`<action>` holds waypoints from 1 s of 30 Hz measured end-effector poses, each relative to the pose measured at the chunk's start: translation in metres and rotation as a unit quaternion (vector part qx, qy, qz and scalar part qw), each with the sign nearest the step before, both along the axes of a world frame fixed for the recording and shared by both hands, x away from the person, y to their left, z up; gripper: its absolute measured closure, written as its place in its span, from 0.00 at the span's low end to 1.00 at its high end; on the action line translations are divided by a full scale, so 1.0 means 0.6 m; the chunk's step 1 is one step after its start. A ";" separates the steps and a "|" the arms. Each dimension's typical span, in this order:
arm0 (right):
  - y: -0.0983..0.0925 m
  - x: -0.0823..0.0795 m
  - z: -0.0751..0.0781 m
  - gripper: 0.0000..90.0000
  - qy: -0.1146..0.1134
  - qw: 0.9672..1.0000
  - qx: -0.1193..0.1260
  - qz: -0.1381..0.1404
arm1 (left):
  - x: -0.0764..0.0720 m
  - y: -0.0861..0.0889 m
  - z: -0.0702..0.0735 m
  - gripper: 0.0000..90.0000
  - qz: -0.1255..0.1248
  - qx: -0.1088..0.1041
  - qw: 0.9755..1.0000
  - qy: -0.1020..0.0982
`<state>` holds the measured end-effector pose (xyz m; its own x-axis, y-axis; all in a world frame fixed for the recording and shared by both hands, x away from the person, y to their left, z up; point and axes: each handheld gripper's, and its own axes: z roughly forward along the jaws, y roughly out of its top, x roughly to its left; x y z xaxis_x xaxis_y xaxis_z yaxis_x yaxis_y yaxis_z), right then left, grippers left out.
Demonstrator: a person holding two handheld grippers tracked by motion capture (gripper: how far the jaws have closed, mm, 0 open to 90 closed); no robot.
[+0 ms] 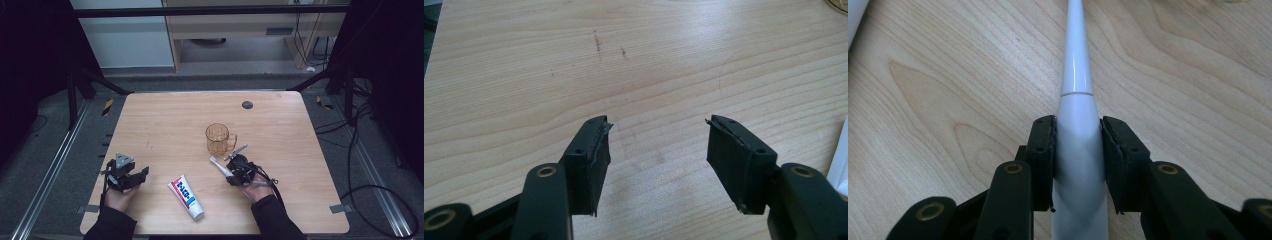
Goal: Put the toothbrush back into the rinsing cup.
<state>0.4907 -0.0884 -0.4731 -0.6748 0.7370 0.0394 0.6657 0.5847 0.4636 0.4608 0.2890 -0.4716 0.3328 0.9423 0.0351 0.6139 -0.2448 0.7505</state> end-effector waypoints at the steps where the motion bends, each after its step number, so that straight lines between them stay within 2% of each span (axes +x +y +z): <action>1: 0.000 -0.001 0.002 0.75 0.001 1.000 0.002 -0.004 | 0.000 0.000 0.000 0.46 0.000 0.000 1.000 0.000; 10: -0.009 -0.009 0.028 0.75 -0.017 1.000 0.027 0.001 | 0.000 0.000 0.000 0.46 0.000 0.000 1.000 0.001; 15: -0.020 -0.015 0.045 0.75 -0.030 0.998 0.054 -0.005 | 0.000 0.000 0.000 0.46 0.000 -0.001 1.000 0.001; 30: -0.042 -0.023 0.078 0.76 -0.062 0.994 0.085 -0.019 | 0.000 -0.001 0.001 0.46 0.001 -0.001 1.000 0.002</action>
<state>0.4767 -0.1133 -0.4265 -0.6545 0.7513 0.0843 0.6169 0.4663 0.6340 0.4609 0.2886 -0.4712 0.3313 0.9430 0.0312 0.6169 -0.2415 0.7491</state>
